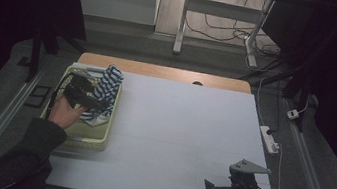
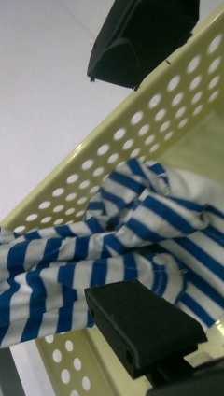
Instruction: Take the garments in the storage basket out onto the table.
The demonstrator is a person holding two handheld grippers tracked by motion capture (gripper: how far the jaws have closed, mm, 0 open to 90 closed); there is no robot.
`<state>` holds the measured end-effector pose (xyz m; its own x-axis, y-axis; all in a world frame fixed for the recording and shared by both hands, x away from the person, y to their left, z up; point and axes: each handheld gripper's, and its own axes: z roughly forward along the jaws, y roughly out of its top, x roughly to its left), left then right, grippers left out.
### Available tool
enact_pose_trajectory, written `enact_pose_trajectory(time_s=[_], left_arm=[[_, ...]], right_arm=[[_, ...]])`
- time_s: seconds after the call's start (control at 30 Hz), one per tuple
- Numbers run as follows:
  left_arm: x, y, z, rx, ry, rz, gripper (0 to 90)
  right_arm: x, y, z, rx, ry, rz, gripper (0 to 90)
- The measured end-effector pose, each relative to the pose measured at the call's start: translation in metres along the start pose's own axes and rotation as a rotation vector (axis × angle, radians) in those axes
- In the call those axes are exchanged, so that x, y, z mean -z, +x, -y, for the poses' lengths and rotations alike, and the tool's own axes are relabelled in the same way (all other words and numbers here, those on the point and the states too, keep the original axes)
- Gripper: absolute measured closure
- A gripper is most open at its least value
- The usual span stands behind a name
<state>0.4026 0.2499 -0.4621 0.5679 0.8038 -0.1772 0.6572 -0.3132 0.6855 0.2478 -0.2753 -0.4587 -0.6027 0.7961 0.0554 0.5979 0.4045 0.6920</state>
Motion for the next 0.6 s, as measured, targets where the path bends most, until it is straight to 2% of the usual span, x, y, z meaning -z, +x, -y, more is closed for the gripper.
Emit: enact_pose_trajectory(time_s=[0.2,0.47,0.6], left_arm=[[-0.013,0.006,-0.012,-0.007,0.034,-0.042,1.9],[-0.023,0.016,-0.026,-0.015,0.040,-0.040,0.3],[-0.032,0.023,-0.028,-0.016,0.052,-0.068,0.0]], right_arm=[[0.000,0.000,0.000,0.001,0.002,-0.001,1.0],[0.000,0.000,0.000,0.001,0.002,-0.002,1.0],[0.000,0.000,0.000,0.001,0.002,-0.004,1.0]])
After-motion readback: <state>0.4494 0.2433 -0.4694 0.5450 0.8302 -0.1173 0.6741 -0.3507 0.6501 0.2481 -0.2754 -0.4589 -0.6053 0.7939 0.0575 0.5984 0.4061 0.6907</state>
